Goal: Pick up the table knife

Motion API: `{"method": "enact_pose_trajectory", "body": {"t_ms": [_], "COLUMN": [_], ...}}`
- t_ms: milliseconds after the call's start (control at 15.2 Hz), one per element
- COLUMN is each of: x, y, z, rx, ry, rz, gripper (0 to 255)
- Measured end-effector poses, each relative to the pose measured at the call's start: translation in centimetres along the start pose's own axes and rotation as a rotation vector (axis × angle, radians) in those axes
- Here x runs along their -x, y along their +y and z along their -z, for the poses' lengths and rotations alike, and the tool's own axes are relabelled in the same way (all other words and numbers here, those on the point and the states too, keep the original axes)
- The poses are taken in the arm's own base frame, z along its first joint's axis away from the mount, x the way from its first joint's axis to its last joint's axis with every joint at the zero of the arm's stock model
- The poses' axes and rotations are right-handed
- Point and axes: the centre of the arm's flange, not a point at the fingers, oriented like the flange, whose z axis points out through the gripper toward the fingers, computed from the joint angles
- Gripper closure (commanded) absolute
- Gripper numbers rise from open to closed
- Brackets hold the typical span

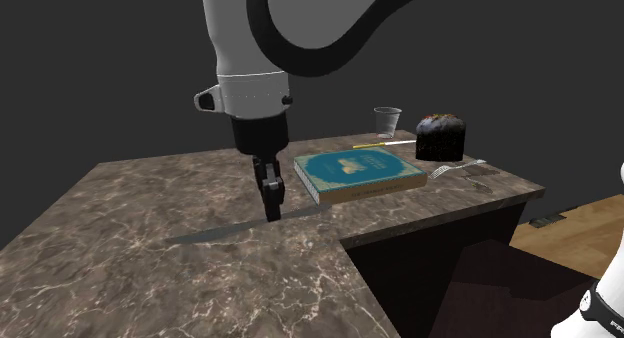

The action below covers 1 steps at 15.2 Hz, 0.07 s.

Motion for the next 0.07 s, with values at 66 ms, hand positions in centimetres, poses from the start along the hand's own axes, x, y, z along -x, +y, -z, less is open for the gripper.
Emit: {"method": "enact_pose_trajectory", "body": {"t_ms": [66], "x": [-0.01], "y": [0.01], "z": [0.36], "rx": [0.000], "ry": [0.000], "rz": [0.000], "gripper": [255]}}
